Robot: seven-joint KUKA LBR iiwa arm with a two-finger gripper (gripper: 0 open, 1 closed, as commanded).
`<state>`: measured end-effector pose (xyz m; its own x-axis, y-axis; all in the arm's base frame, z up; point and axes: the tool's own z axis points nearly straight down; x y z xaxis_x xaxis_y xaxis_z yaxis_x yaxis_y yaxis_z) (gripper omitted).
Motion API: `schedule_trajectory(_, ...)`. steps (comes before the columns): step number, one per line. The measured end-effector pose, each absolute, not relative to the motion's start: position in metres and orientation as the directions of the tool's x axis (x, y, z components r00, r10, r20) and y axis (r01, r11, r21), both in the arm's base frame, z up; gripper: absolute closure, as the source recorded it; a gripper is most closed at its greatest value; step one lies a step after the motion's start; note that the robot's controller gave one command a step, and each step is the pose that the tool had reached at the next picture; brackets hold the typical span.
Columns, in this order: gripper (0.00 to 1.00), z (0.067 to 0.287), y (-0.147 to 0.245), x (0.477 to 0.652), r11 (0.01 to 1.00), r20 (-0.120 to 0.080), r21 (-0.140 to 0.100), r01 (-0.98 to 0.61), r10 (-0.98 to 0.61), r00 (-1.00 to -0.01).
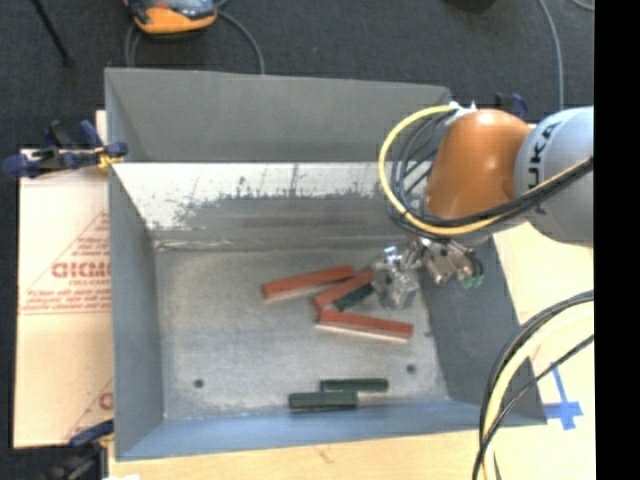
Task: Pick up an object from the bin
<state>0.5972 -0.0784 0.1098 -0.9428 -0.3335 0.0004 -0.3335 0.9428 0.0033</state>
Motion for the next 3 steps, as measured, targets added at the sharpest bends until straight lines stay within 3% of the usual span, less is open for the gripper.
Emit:
schedule_trajectory(1,0.00,0.0741,-0.0529,0.6410,0.941,-0.004,0.000,-0.340,-0.340,-0.941)
schedule_trajectory(2,1.00,0.0782,-0.0542,0.6418,0.942,-0.008,-0.001,-0.336,-0.336,-0.942)
schedule_trajectory(3,1.00,0.0782,-0.0542,0.6418,0.942,-0.009,-0.001,-0.336,-0.336,-0.942)
